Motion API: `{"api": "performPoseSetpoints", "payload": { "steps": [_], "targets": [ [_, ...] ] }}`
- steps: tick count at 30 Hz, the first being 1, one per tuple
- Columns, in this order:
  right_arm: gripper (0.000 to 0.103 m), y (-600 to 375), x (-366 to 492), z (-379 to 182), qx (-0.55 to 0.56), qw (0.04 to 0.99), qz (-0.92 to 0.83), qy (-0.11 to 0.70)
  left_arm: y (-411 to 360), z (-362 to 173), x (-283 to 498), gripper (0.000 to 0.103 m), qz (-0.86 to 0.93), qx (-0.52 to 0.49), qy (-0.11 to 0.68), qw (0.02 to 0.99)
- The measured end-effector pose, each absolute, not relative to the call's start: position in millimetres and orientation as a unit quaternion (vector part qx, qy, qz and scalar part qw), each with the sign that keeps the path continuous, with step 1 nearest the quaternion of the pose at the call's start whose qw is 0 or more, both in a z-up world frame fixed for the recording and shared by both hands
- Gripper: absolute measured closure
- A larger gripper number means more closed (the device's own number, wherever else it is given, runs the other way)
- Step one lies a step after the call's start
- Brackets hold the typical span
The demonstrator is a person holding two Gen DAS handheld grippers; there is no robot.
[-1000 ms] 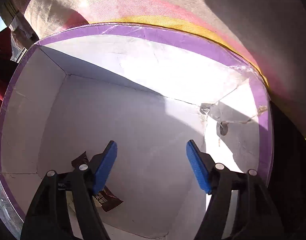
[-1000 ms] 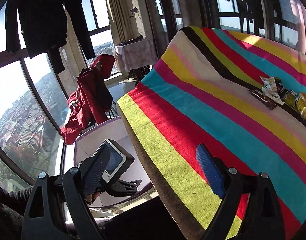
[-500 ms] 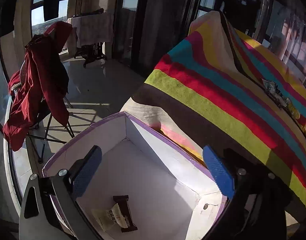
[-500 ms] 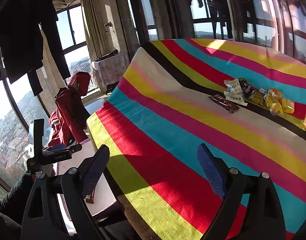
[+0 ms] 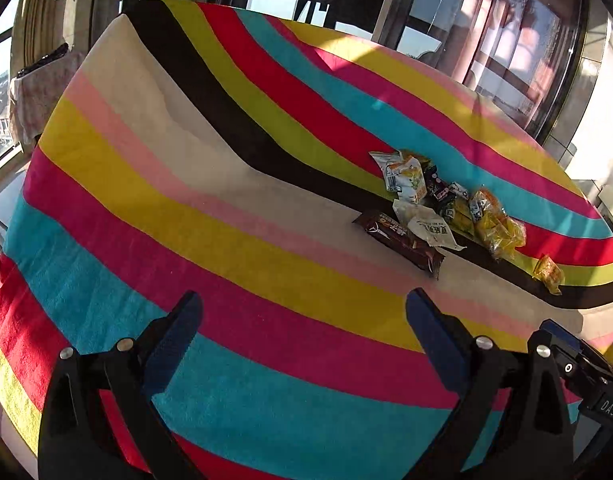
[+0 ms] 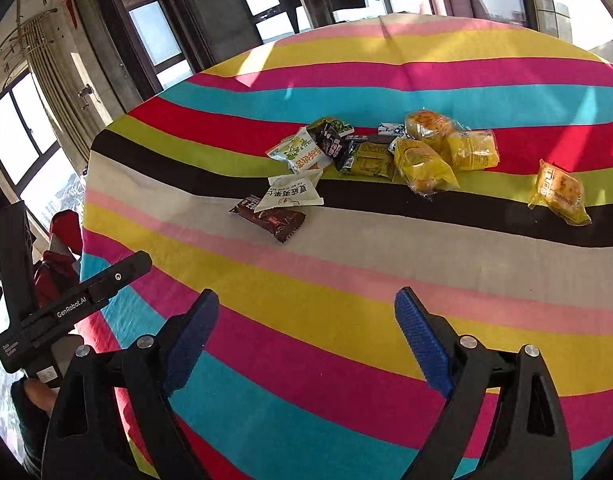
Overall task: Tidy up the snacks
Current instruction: 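Return both tools to the snack pile on the table, then grasp a white pastry packet with the right tool and lift it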
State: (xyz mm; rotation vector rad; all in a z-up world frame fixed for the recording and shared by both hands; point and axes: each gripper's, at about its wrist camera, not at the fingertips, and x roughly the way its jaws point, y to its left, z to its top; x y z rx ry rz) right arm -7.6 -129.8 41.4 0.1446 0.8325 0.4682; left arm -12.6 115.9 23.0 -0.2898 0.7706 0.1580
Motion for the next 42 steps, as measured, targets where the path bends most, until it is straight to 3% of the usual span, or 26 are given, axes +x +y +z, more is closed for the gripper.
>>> {"api": "performPoseSetpoints", "payload": {
  "steps": [5,13,20,26,29,31,32,34,40,42],
  "targets": [
    [0.016,-100,35,28,-0.085,0.879,0.237,0.405,112,-5,35,0.002,0.093,-0.118,0.429,0.891],
    [0.016,-63,97,11,-0.229,0.833,0.285,0.416,126,-9,22,0.002,0.058,-0.173,0.393,0.902],
    [0.016,-28,135,25,-0.211,0.772,0.414,0.433,126,-10,24,0.002,0.055,-0.178,0.389,0.902],
    [0.016,-2,154,5,-0.217,0.748,0.430,0.457,129,-9,22,0.002,0.053,-0.185,0.386,0.902],
    [0.016,-9,146,3,-0.215,0.766,0.427,0.430,129,-10,20,0.002,0.053,-0.186,0.385,0.902],
    [0.033,-20,139,3,-0.189,0.779,0.418,0.427,130,-9,19,0.002,0.052,-0.187,0.385,0.902],
    [0.052,-30,135,7,-0.163,0.784,0.417,0.430,130,-9,19,0.002,0.052,-0.188,0.384,0.902],
    [0.073,-49,123,17,-0.115,0.791,0.421,0.428,131,-9,19,0.002,0.052,-0.189,0.384,0.902],
    [0.074,-101,57,45,-0.068,0.819,0.409,0.396,132,-8,18,0.002,0.051,-0.190,0.383,0.902],
    [0.081,-116,44,54,-0.039,0.821,0.395,0.410,132,-8,17,0.002,0.051,-0.191,0.383,0.902]
  ]
}}
